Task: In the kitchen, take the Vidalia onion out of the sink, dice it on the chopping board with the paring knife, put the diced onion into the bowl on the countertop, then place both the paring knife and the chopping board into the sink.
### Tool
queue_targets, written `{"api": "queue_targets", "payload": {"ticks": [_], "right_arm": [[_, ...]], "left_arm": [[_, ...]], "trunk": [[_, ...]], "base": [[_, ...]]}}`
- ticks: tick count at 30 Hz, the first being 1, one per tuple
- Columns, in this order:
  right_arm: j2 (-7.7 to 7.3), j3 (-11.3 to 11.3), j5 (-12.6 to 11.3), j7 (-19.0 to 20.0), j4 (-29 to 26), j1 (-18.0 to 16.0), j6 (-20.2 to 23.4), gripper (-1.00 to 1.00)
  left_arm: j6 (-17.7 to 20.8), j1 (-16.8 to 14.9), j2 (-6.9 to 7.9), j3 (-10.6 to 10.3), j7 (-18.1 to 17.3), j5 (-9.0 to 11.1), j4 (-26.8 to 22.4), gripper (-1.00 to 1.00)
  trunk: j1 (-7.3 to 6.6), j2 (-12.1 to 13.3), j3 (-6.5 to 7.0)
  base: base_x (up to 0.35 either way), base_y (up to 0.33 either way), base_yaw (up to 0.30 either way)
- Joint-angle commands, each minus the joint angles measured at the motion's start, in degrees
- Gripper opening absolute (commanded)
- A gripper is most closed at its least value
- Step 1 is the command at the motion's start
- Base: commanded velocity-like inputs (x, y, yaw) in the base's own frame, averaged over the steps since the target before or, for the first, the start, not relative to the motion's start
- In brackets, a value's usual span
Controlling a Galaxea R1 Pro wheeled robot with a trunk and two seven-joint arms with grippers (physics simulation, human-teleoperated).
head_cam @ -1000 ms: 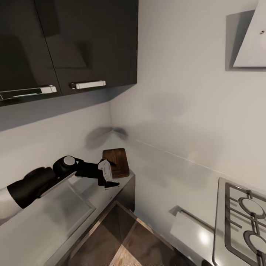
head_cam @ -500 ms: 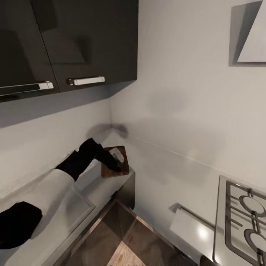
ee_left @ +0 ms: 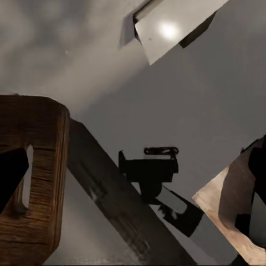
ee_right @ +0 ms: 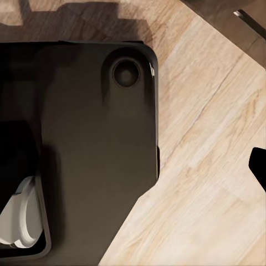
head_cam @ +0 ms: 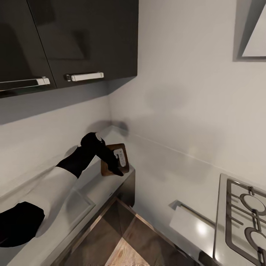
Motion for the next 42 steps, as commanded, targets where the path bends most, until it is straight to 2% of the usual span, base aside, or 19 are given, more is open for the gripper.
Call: {"api": "queue_targets", "payload": {"ticks": [1, 3, 10, 14, 15, 17, 20, 31, 42], "right_arm": [[0.00, -0.04, -0.14, 0.02, 0.05, -0.04, -0.21, 1.00], [-0.07, -0.09, -0.13, 0.02, 0.03, -0.04, -0.19, 1.00], [-0.06, -0.10, -0.18, 0.66, 0.04, -0.04, -0.16, 1.00], [-0.15, -0.07, -0.15, 1.99, 0.13, -0.04, -0.21, 1.00], [-0.11, -0.09, -0.15, 2.02, 0.14, -0.04, -0.21, 1.00], [-0.09, -0.07, -0.14, 2.04, 0.14, -0.04, -0.21, 1.00], [-0.09, -0.05, -0.11, 2.04, 0.14, -0.04, -0.21, 1.00], [-0.08, -0.04, -0.06, 2.04, 0.14, -0.04, -0.21, 1.00], [-0.09, -0.05, -0.06, 2.04, 0.14, -0.04, -0.21, 1.00]], "left_arm": [[0.54, -0.07, 0.85, -0.13, -0.33, -1.20, -0.11, 1.00], [0.59, -0.06, 1.27, -0.13, -0.28, -2.26, -0.09, 1.00], [0.59, 0.00, 1.33, -0.37, -0.32, -3.47, -0.49, 1.00], [0.68, -0.07, -0.53, -2.35, -0.17, -8.83, -0.44, 1.00], [0.68, -0.07, -0.43, -2.39, -0.27, -9.24, -1.12, 1.00], [0.68, -0.07, 0.20, -2.41, -0.45, -9.40, -3.46, 1.00], [0.69, -0.07, 0.54, -2.41, -0.51, -9.43, -4.42, 1.00], [0.95, -0.07, -0.08, -2.50, -0.52, -9.43, -5.62, 1.00], [0.95, -0.07, -0.11, -2.59, -0.37, -9.44, -5.87, 1.00]], "trunk": [[0.03, -0.12, -0.22], [0.03, -0.12, -0.40], [0.03, -0.12, -1.06], [0.03, -0.12, -1.43], [0.03, -0.12, -1.52], [0.03, -0.12, -1.71], [0.03, -0.12, -1.99], [0.03, -0.12, -3.02], [0.03, -0.12, -4.05]], "base": [[0.000, 0.000, 0.000], [0.000, 0.000, 0.000], [0.000, 0.000, 0.000], [0.000, 0.000, 0.000], [0.000, 0.000, 0.000], [0.000, 0.000, 0.000], [0.000, 0.000, 0.000], [0.000, 0.000, 0.000], [0.000, 0.000, 0.000]]}}
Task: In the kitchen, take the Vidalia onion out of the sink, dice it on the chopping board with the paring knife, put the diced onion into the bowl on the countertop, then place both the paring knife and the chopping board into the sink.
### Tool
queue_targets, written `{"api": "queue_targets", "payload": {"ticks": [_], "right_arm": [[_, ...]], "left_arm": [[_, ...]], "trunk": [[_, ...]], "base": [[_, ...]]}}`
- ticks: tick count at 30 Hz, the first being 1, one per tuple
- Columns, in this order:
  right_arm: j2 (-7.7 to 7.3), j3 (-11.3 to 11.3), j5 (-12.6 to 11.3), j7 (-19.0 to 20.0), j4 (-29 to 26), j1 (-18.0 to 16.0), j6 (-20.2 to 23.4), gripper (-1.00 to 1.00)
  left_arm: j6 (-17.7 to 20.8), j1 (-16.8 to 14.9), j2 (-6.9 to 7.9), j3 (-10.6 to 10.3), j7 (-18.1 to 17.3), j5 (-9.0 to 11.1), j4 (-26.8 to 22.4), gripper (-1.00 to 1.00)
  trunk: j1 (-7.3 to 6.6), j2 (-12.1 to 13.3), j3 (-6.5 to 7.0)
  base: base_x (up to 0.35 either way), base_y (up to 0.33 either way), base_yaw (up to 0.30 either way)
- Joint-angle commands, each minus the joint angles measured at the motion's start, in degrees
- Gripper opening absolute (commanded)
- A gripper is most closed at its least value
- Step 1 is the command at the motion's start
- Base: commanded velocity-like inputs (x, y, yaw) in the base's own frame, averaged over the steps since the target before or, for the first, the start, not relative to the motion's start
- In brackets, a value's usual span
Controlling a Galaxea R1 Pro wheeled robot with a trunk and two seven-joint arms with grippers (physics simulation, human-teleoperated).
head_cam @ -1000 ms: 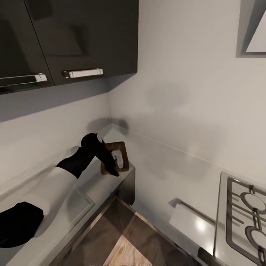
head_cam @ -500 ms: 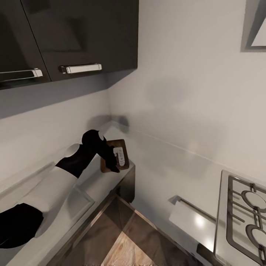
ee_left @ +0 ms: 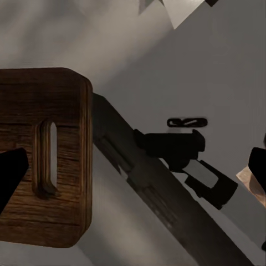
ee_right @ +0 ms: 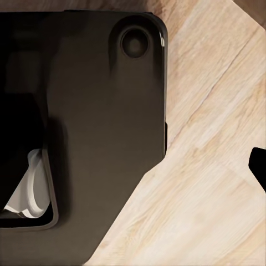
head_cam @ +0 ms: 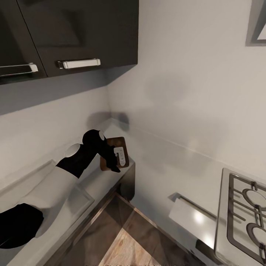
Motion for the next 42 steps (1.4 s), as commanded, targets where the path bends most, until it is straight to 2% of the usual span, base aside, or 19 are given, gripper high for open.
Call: {"api": "queue_targets", "payload": {"ticks": [1, 17, 23, 25, 27, 42], "right_arm": [[-0.01, -0.09, -0.15, 0.21, 0.05, -0.04, -0.22, 1.00], [-0.01, -0.08, -0.15, 0.21, 0.05, -0.04, -0.22, 1.00], [0.04, -0.08, -0.15, 0.21, 0.05, -0.04, -0.22, 1.00], [0.07, -0.08, -0.15, 0.21, 0.05, -0.04, -0.22, 1.00], [0.08, -0.08, -0.15, 0.21, 0.05, -0.04, -0.22, 1.00], [0.08, -0.08, -0.15, 0.21, 0.05, -0.04, -0.22, 1.00]], "left_arm": [[0.60, -0.07, 0.04, -0.14, -0.29, -0.26, -0.08, 1.00], [0.52, -0.07, 0.51, 0.19, -0.01, -0.30, -0.13, 1.00], [0.60, -0.07, 3.32, 0.39, -0.22, -0.30, -2.68, 1.00], [0.60, -0.07, 3.32, 2.17, -0.26, -0.30, -3.52, 1.00], [0.60, -0.07, 3.19, 2.93, -0.27, -0.30, -4.15, 1.00], [0.60, -0.07, 2.95, 3.19, -0.36, -0.30, -5.88, 1.00]], "trunk": [[0.03, -0.11, -0.21], [0.03, -0.11, -1.70], [0.03, -0.11, -2.26], [0.03, -0.11, -2.45], [0.03, -0.11, -2.63], [0.03, -0.11, -4.04]], "base": [[0.000, 0.000, 0.000], [0.000, 0.000, 0.000], [0.000, 0.000, 0.000], [0.000, 0.000, 0.000], [0.000, 0.000, 0.000], [0.000, 0.000, 0.000]]}}
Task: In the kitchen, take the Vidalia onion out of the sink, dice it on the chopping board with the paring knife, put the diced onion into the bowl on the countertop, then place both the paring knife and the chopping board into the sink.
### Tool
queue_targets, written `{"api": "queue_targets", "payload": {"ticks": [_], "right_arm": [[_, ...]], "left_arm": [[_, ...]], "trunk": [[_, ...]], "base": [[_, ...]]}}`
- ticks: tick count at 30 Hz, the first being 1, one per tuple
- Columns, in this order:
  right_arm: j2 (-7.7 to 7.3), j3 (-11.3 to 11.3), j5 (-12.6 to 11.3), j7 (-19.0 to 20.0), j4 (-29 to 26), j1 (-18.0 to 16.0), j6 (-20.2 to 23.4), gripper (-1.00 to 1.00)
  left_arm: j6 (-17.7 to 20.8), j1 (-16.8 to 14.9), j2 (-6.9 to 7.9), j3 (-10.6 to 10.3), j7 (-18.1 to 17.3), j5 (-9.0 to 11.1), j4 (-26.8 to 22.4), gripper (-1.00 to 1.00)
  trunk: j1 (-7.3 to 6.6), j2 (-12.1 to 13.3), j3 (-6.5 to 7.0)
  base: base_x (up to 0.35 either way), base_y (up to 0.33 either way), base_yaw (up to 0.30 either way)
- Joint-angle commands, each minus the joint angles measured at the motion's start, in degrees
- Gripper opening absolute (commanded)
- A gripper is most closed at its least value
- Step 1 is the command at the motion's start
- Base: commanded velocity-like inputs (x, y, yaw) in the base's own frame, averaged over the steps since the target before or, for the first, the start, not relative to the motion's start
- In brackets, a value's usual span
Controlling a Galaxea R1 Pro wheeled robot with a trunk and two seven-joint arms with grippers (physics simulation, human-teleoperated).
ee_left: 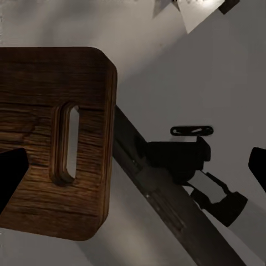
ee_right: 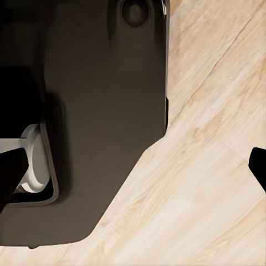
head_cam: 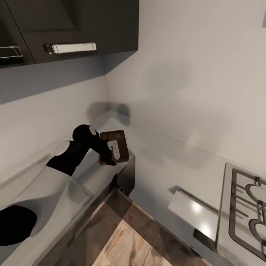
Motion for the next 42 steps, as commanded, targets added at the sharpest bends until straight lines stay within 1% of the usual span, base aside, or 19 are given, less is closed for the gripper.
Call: {"api": "queue_targets", "payload": {"ticks": [1, 10, 16, 18, 21, 29, 37, 39, 42], "right_arm": [[-0.01, -0.08, -0.15, 0.21, 0.05, -0.03, -0.22, 1.00], [-0.01, -0.08, -0.15, 0.21, 0.05, -0.03, -0.22, 1.00], [-0.01, -0.08, -0.15, 0.21, 0.05, -0.03, -0.22, 1.00], [-0.01, -0.08, -0.15, 0.21, 0.05, -0.03, -0.22, 1.00], [-0.01, -0.08, -0.15, 0.21, 0.05, -0.03, -0.22, 1.00], [-0.01, -0.08, -0.15, 0.21, 0.14, -0.03, -0.22, 1.00], [-0.01, -0.08, -0.15, 0.21, 0.14, -0.03, -0.22, 1.00], [-0.01, -0.08, -0.15, 0.21, 0.14, -0.03, -0.22, 1.00], [-0.01, -0.08, -0.15, 0.21, 0.14, -0.03, -0.22, 1.00]], "left_arm": [[0.60, -0.06, 0.03, -0.12, -0.31, -0.25, -0.25, 1.00], [0.60, -0.06, -0.05, -0.21, -0.26, -0.25, -0.52, 1.00], [0.60, -0.06, -0.47, -0.28, -0.24, -0.25, -0.52, 1.00], [0.60, -0.06, -1.06, -0.29, -0.23, -0.25, -0.52, 1.00], [0.60, -0.06, -1.27, -0.30, -0.15, -0.25, -0.44, 1.00], [0.60, 0.19, -0.73, -0.30, 0.13, -0.27, -0.29, 1.00], [0.60, 0.29, -0.61, -0.22, 0.38, -0.30, 0.56, 1.00], [0.60, 0.29, -0.58, -0.21, 2.42, -0.30, 1.39, 1.00], [0.60, 0.29, -0.19, -0.15, 3.39, -0.32, 1.53, 1.00]], "trunk": [[0.03, -0.11, -0.20], [0.03, -0.11, -1.04], [0.03, -0.11, -1.60], [0.03, -0.11, -1.79], [0.03, -0.11, -2.07], [0.03, -0.11, -2.82], [0.03, -0.11, -3.56], [0.03, -0.11, -3.75], [0.03, -0.11, -4.03]], "base": [[0.000, 0.000, 0.000], [0.000, 0.000, 0.000], [0.000, 0.000, 0.000], [0.000, 0.000, 0.000], [0.000, 0.000, 0.000], [0.000, 0.000, 0.000], [0.000, 0.000, 0.000], [0.000, 0.000, 0.000], [0.000, 0.000, 0.000]]}}
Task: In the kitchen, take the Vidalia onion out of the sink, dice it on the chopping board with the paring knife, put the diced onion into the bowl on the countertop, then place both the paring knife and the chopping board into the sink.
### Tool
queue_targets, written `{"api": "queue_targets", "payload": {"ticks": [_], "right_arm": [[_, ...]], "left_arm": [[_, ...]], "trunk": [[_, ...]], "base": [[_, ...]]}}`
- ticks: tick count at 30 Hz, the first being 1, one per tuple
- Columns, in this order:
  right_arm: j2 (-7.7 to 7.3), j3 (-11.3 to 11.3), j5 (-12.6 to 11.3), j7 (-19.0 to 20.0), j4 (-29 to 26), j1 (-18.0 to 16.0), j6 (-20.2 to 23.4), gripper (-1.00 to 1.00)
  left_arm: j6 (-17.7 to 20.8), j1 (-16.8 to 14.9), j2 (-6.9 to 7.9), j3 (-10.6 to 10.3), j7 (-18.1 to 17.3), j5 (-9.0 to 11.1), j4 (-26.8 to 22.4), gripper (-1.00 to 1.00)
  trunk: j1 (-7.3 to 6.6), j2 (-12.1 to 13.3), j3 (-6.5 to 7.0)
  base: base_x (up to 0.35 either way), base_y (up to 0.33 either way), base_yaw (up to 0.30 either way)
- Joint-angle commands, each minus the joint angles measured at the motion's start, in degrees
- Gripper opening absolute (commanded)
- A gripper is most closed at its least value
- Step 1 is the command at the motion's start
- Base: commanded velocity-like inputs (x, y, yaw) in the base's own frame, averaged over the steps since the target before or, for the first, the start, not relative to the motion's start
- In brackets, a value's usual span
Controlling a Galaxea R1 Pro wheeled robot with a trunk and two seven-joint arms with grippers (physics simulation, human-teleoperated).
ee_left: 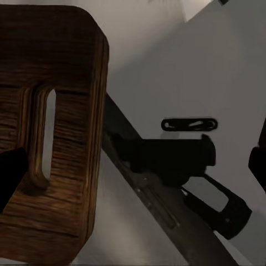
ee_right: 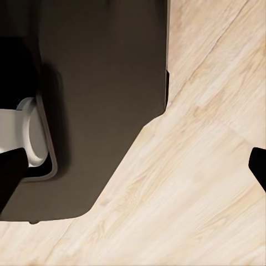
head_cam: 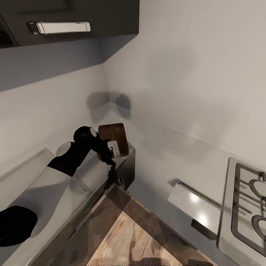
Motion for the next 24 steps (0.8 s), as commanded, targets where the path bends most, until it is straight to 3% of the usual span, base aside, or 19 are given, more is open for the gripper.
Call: {"api": "queue_targets", "payload": {"ticks": [1, 7, 11, 16, 24], "right_arm": [[-0.01, -0.08, -0.15, 0.21, 0.05, -0.03, -0.22, 1.00], [-0.01, -0.08, -0.15, 0.21, 0.05, -0.03, -0.22, 1.00], [-0.01, -0.08, -0.15, 0.21, 0.05, -0.03, -0.22, 1.00], [-0.01, -0.08, -0.15, 0.21, 0.05, -0.03, -0.22, 1.00], [-0.01, -0.08, -0.15, 0.21, 0.05, -0.03, -0.22, 1.00]], "left_arm": [[0.60, -0.06, 0.18, -0.04, -0.26, -0.22, -0.08, 1.00], [0.60, -0.06, 0.47, 0.30, -0.02, -0.30, -0.60, 1.00], [0.63, -0.08, 0.19, 0.16, 4.64, -0.67, -0.80, 1.00], [0.61, -0.06, -0.22, 0.08, 4.72, -0.67, -0.87, 1.00], [0.60, -0.06, -2.67, -0.27, 4.71, -0.84, -0.76, 1.00]], "trunk": [[0.03, -0.10, -0.19], [0.03, -0.10, -0.75], [0.03, -0.10, -1.12], [0.03, -0.10, -1.59], [0.03, -0.10, -2.34]], "base": [[0.000, 0.000, 0.000], [0.000, 0.000, 0.000], [0.000, 0.000, 0.000], [0.000, 0.000, 0.000], [0.000, 0.000, 0.000]]}}
